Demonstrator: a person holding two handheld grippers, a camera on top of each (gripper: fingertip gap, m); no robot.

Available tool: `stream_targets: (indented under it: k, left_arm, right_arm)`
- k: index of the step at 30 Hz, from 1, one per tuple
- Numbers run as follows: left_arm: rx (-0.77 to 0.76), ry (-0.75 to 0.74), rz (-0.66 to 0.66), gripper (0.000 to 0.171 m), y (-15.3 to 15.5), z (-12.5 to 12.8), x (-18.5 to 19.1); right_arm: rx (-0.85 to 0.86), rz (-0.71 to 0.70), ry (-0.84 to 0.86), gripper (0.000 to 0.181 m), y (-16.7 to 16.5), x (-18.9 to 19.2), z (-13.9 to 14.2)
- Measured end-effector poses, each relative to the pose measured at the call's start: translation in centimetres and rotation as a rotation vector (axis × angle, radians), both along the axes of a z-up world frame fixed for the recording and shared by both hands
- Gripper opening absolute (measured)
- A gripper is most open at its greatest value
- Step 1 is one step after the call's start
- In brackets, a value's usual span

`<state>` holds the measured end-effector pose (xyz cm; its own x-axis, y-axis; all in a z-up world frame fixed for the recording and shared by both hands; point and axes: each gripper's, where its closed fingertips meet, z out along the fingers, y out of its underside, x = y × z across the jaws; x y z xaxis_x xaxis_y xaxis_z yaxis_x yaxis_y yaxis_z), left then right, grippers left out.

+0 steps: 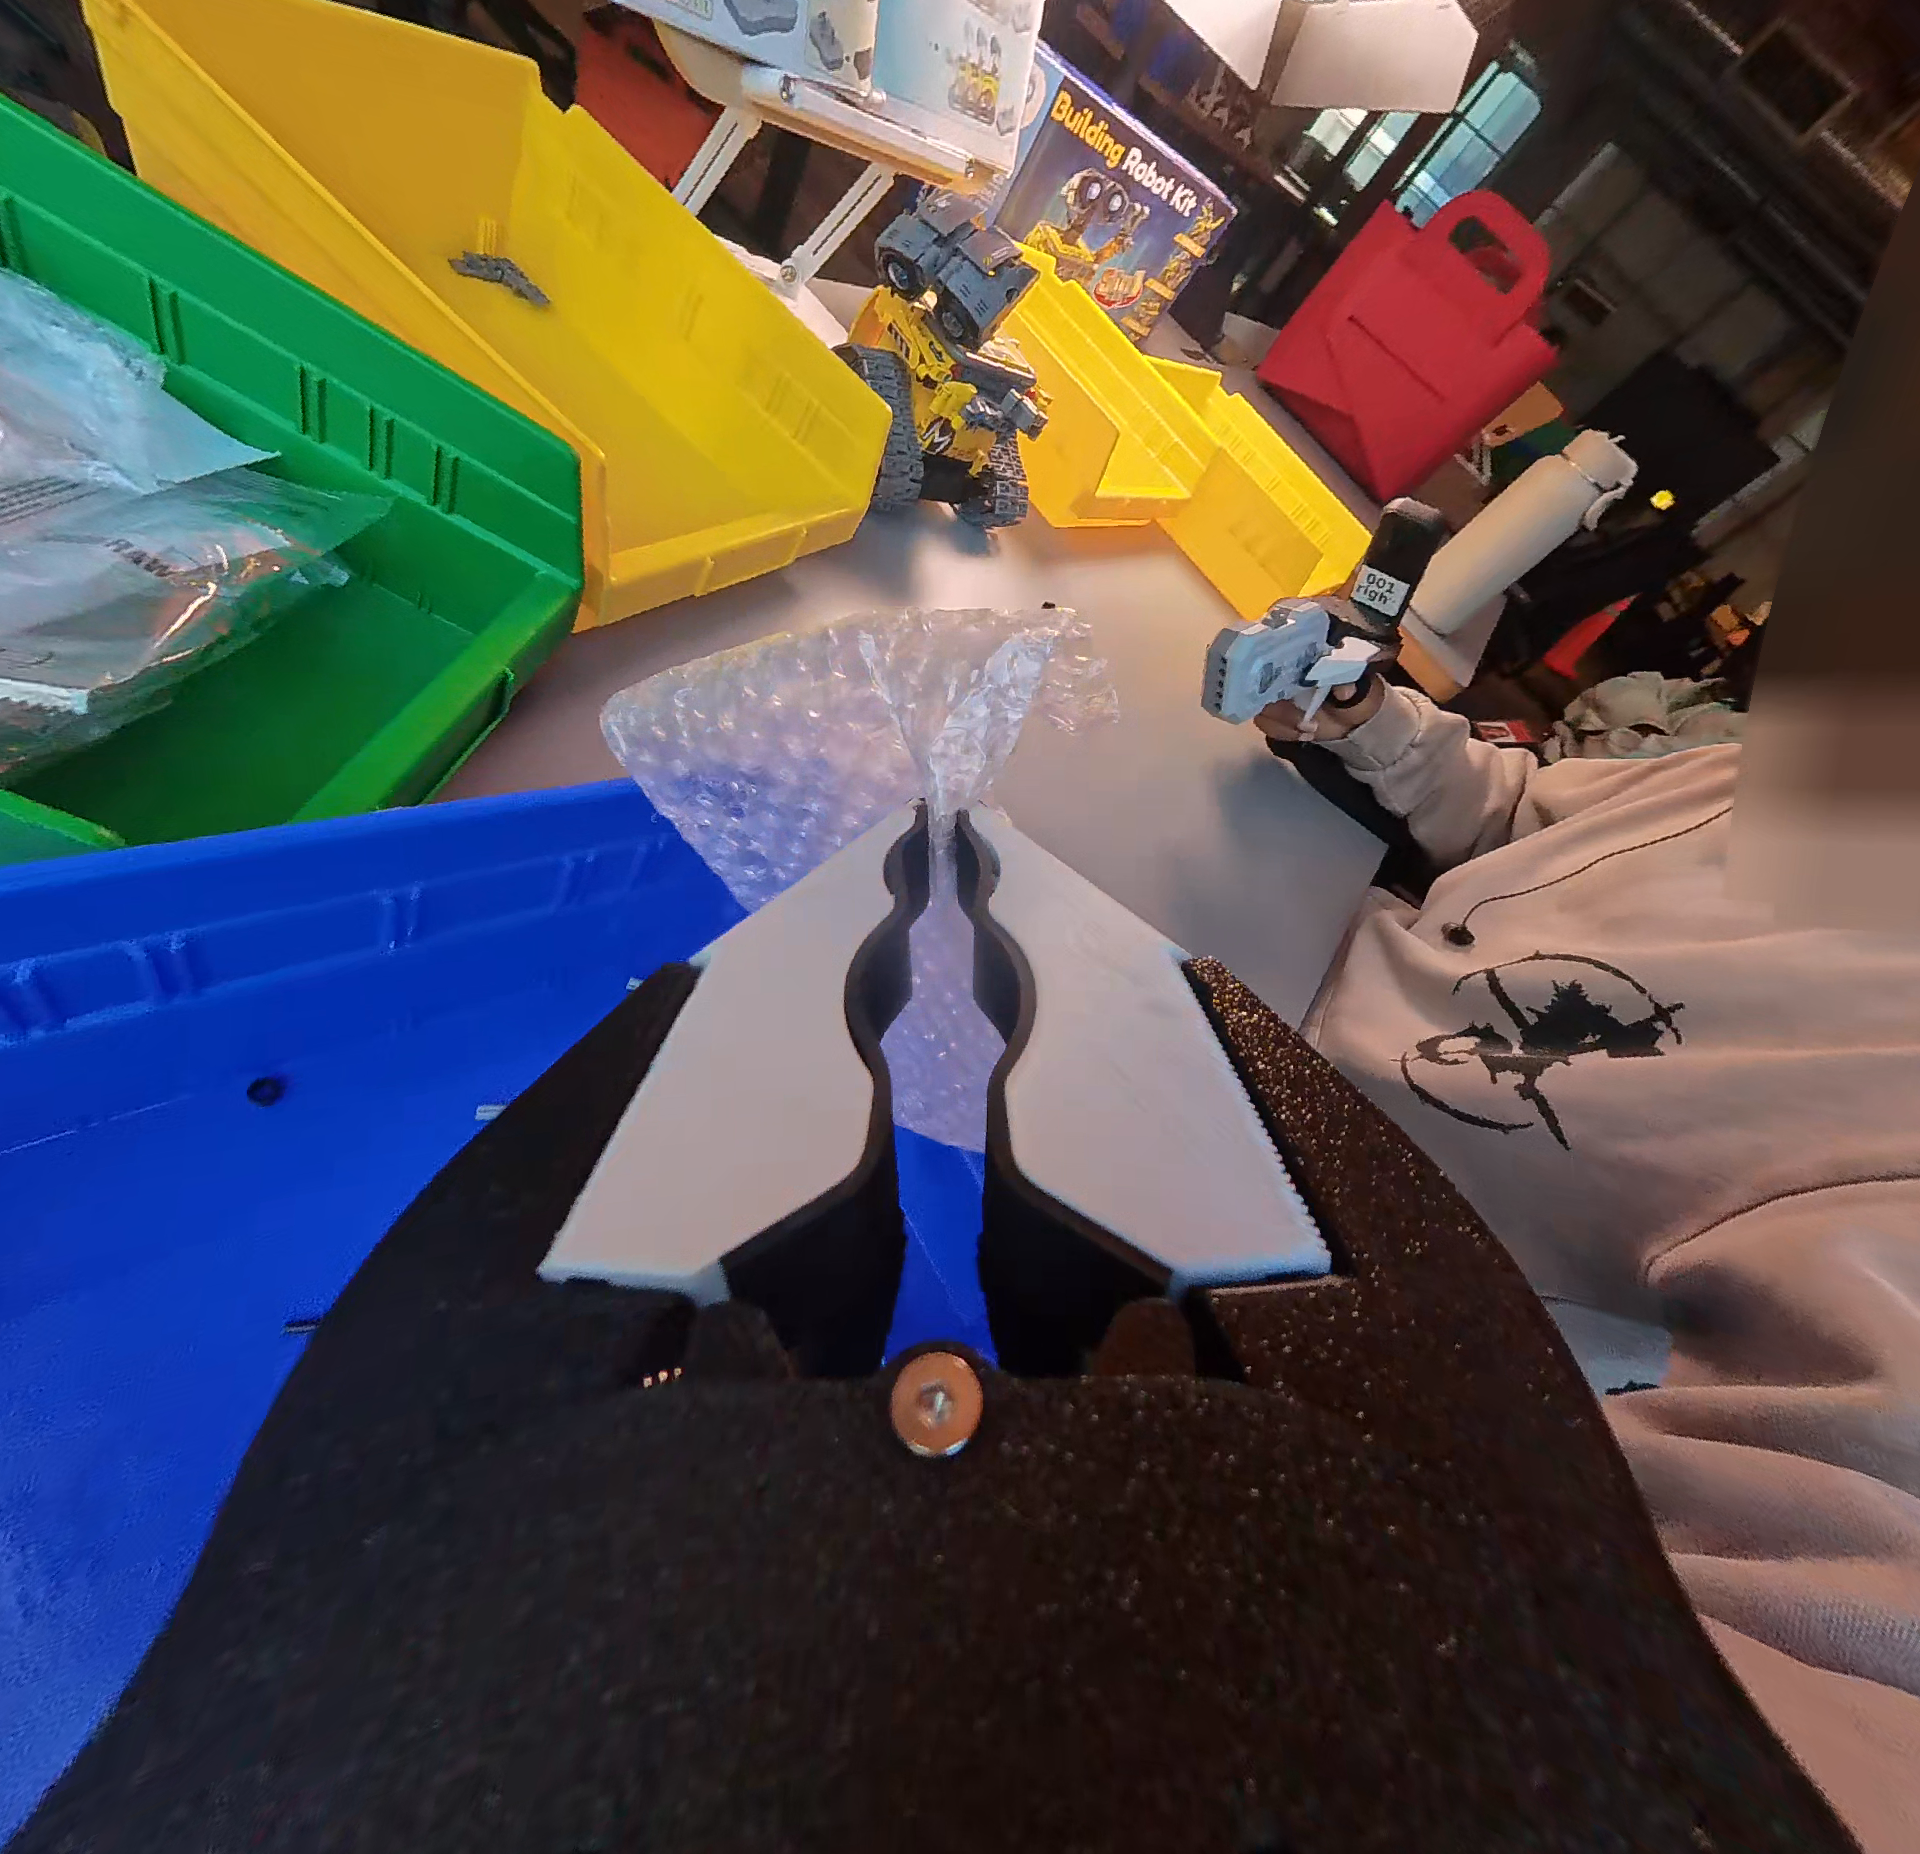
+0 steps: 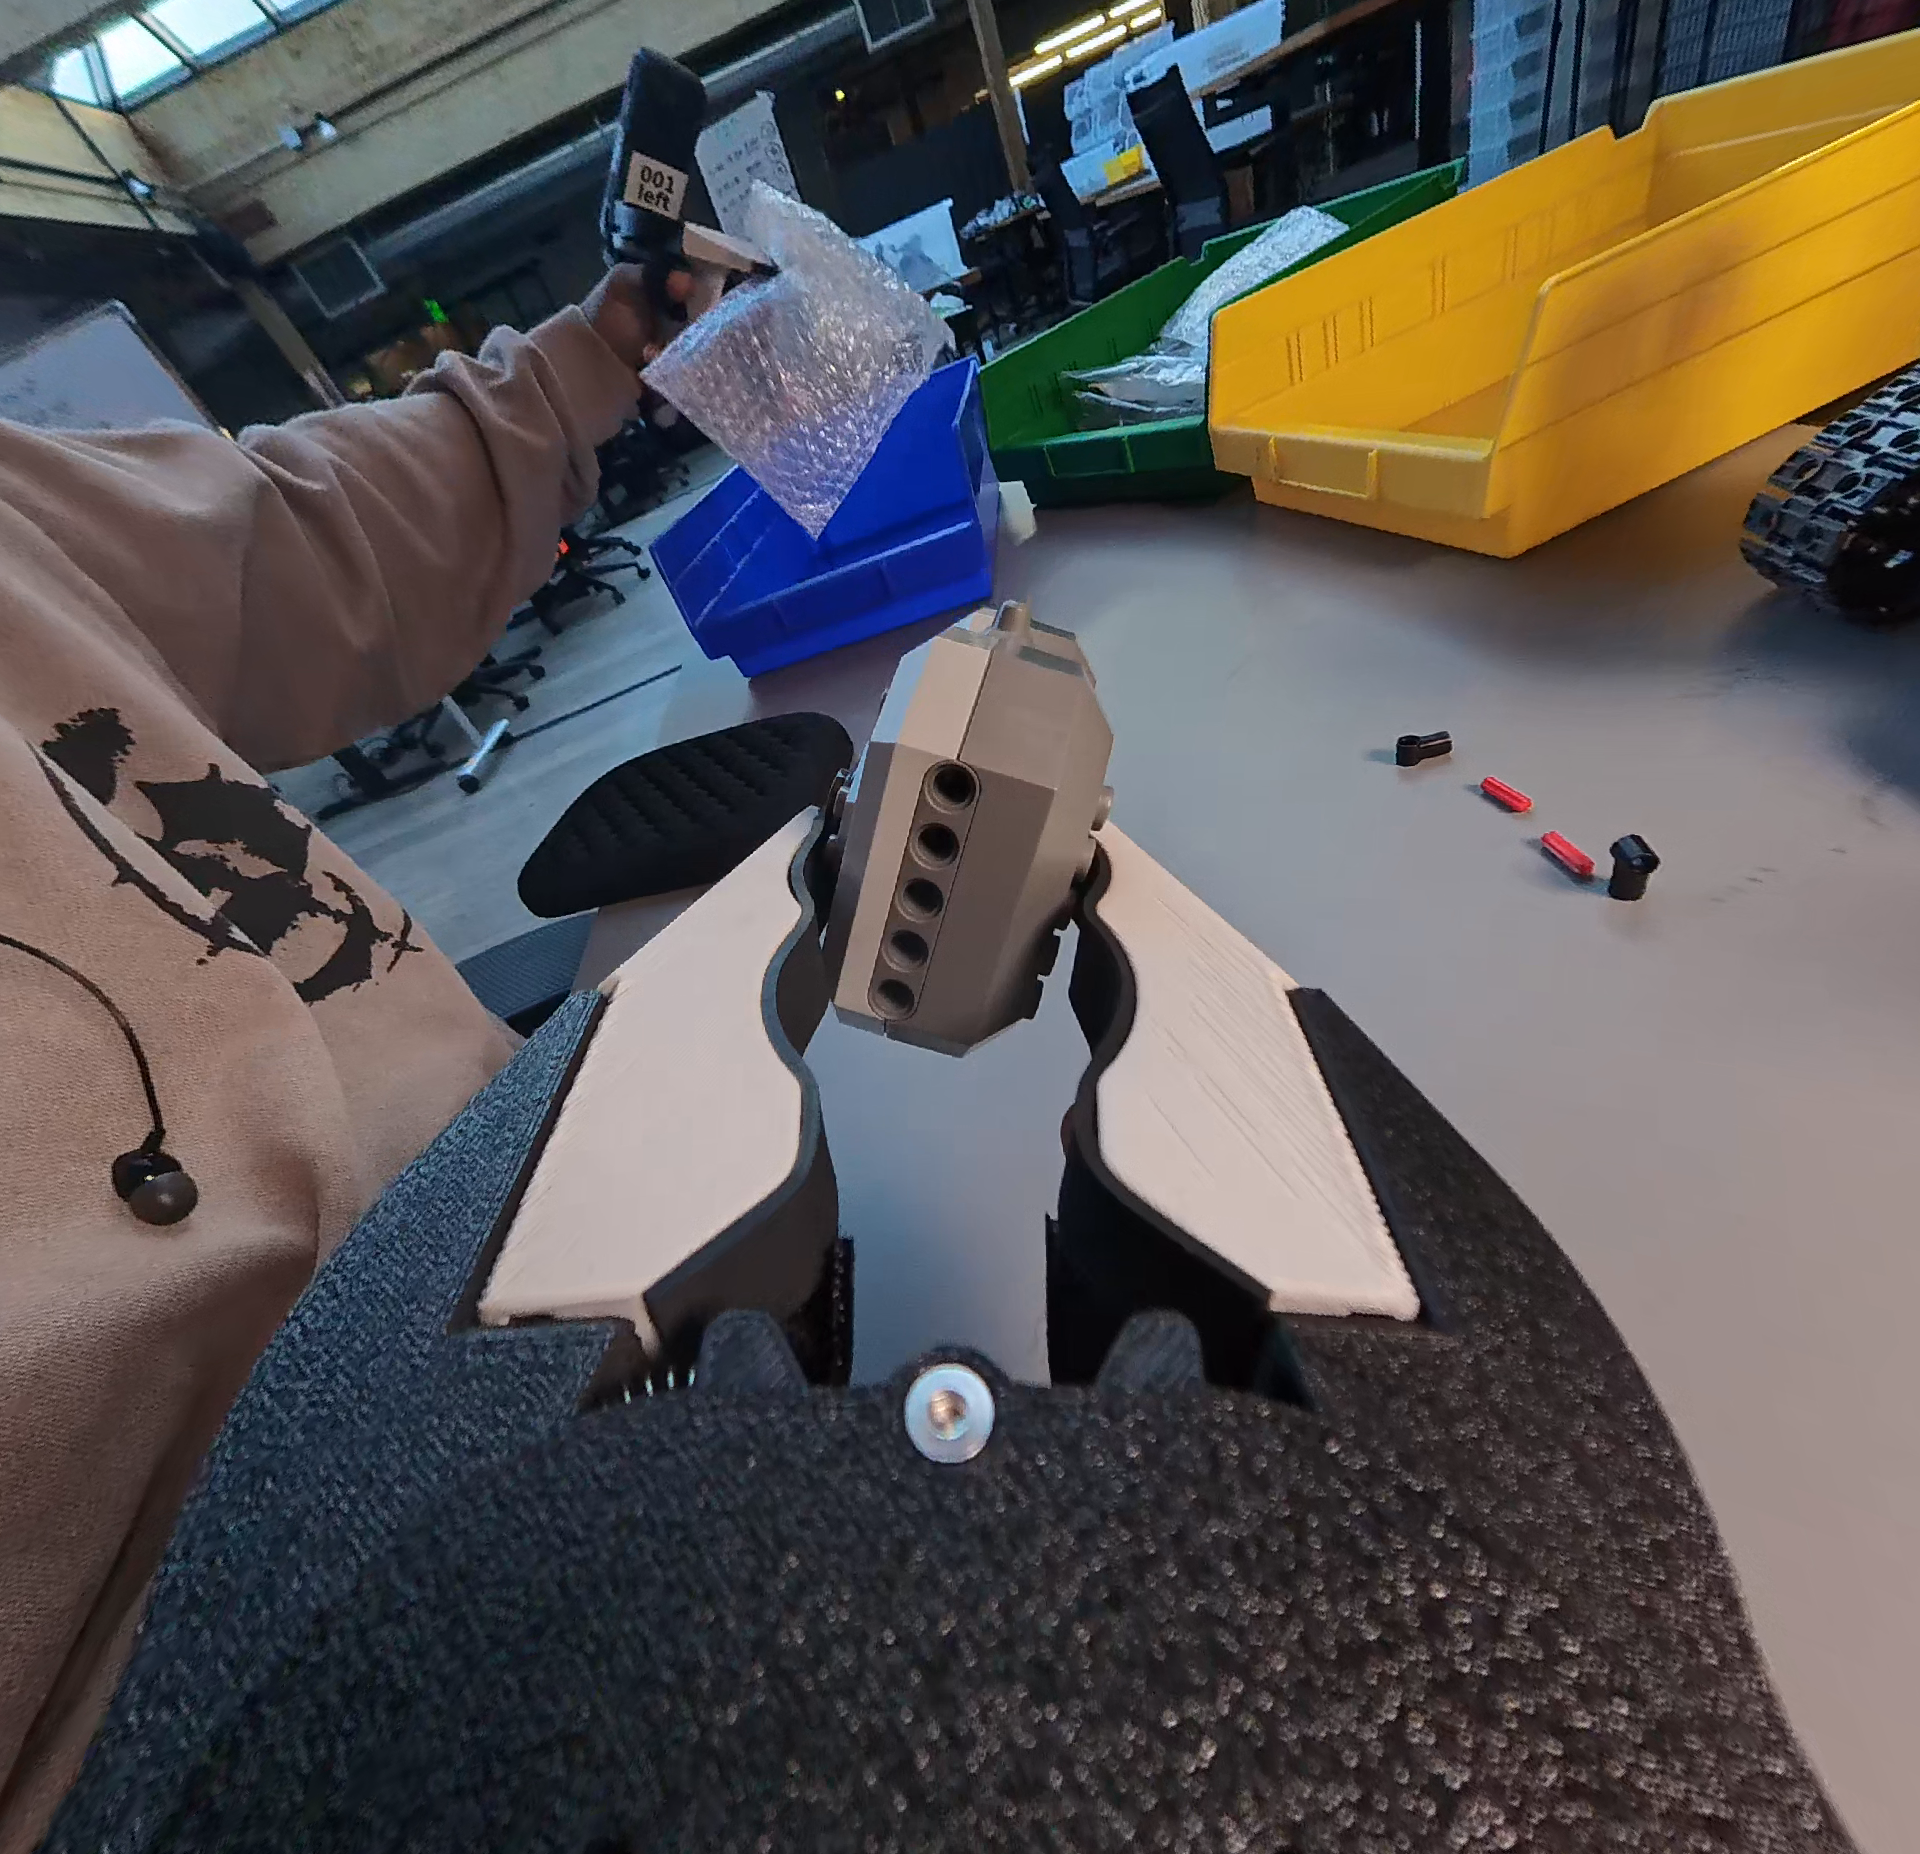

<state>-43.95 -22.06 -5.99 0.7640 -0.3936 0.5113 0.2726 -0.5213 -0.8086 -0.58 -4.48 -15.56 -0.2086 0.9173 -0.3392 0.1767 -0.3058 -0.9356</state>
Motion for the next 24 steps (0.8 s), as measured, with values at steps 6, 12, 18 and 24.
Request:
stream_targets:
  k: [6,12,18,24]
  left_arm:
    - [0.09,-0.019,-0.071,0.002,0.5,1.9,2.2]
    - [0.099,0.061,-0.152,0.003,2.1,2.3,5.9]
    - [0.118,0.222,-0.242,0.003,4.3,2.6,11.3]
    - [0.203,0.325,-0.347,0.003,6.4,3.1,18.2]
  right_arm:
    - [-0.014,0.01,-0.071,0.044,-0.1,-0.2,-1.2]
    - [-0.03,0.039,-0.31,0.044,-0.7,0.1,-5.0]
    - [-0.057,0.048,-0.401,0.044,-0.9,0.5,-5.9]
    - [-0.075,0.02,-0.451,0.045,-0.2,1.0,-6.7]
